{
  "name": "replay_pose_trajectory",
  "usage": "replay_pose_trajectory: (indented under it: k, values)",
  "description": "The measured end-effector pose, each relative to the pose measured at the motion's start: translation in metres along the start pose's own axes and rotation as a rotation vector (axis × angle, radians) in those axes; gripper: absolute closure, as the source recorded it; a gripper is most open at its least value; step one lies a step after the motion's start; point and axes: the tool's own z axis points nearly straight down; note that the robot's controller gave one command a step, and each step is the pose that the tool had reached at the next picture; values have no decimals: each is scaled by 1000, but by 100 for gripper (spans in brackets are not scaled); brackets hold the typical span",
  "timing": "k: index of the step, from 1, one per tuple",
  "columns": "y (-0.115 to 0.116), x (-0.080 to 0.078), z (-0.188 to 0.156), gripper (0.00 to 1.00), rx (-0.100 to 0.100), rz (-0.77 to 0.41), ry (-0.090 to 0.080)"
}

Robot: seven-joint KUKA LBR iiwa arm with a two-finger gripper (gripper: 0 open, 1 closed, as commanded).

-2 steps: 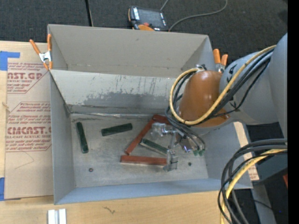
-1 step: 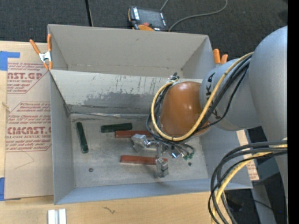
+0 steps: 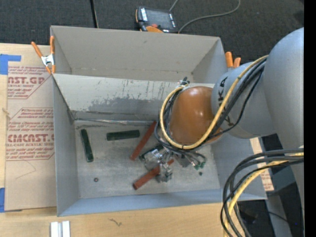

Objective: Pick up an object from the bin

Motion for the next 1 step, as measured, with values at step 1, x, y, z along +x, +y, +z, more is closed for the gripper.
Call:
replay_pose_trajectory:
  k: [1]
  values:
    - [-33,44,-184,100,6,-21,-8]
